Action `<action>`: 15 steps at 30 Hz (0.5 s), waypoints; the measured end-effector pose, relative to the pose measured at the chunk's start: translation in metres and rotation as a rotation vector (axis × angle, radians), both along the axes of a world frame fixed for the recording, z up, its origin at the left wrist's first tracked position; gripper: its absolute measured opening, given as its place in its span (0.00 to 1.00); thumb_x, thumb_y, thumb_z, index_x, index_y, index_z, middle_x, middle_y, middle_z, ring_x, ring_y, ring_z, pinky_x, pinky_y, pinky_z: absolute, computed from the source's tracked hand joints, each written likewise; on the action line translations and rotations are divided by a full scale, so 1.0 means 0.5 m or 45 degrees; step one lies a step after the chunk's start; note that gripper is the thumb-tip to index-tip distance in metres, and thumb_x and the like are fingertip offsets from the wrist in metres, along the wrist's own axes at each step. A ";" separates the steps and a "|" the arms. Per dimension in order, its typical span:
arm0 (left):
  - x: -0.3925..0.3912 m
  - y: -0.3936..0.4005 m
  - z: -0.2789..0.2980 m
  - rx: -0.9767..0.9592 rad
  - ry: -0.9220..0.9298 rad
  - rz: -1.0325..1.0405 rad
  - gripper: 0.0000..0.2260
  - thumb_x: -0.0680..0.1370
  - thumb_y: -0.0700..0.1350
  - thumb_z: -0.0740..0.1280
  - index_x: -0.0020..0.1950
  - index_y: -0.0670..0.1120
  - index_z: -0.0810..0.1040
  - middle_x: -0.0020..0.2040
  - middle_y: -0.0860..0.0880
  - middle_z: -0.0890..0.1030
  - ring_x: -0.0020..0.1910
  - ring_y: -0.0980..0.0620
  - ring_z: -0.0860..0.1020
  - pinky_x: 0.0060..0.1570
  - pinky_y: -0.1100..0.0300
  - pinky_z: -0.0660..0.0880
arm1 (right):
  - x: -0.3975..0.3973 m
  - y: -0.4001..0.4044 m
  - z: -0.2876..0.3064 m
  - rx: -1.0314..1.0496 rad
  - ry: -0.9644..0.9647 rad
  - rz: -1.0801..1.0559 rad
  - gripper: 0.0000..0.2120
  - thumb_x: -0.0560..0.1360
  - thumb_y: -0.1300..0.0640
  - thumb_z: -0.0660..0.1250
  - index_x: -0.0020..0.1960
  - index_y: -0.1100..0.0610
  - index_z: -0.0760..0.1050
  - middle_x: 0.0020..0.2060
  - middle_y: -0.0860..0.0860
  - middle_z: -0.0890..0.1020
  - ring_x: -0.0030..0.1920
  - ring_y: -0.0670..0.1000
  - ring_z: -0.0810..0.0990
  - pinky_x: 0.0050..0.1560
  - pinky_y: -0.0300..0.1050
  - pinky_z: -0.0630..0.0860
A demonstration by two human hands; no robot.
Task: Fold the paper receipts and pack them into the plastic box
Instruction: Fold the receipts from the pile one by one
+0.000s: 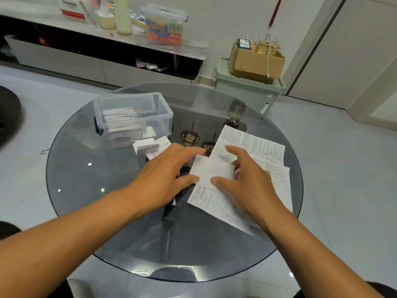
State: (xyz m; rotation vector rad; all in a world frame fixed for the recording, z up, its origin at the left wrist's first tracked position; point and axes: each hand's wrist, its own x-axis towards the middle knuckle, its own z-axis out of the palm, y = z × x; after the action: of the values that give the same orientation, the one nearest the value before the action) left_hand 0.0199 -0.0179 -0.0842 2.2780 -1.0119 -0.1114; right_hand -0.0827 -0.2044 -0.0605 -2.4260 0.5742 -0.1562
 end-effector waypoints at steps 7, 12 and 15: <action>0.015 0.004 0.005 0.296 -0.308 -0.204 0.22 0.79 0.66 0.63 0.69 0.58 0.77 0.63 0.62 0.74 0.58 0.55 0.70 0.60 0.55 0.68 | 0.001 -0.021 0.014 0.122 -0.003 -0.089 0.24 0.82 0.43 0.65 0.75 0.40 0.62 0.50 0.39 0.79 0.54 0.47 0.79 0.61 0.50 0.74; 0.012 -0.001 0.002 0.214 -0.284 -0.175 0.20 0.78 0.64 0.64 0.67 0.58 0.80 0.62 0.61 0.75 0.56 0.55 0.71 0.58 0.56 0.68 | 0.008 -0.034 0.032 0.444 -0.005 -0.173 0.23 0.81 0.41 0.65 0.74 0.39 0.63 0.52 0.42 0.80 0.46 0.46 0.85 0.49 0.45 0.75; 0.011 -0.003 -0.004 0.178 -0.269 -0.158 0.18 0.79 0.62 0.66 0.66 0.58 0.81 0.60 0.60 0.76 0.56 0.54 0.72 0.59 0.56 0.68 | 0.007 -0.041 0.041 0.490 0.028 -0.188 0.22 0.81 0.39 0.64 0.74 0.40 0.65 0.53 0.46 0.84 0.41 0.46 0.86 0.42 0.42 0.74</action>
State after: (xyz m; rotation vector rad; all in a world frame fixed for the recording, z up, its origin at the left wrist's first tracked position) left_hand 0.0255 -0.0193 -0.0860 2.3892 -1.2919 0.0081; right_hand -0.0793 -0.2251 -0.0399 -2.0162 0.7217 -0.0722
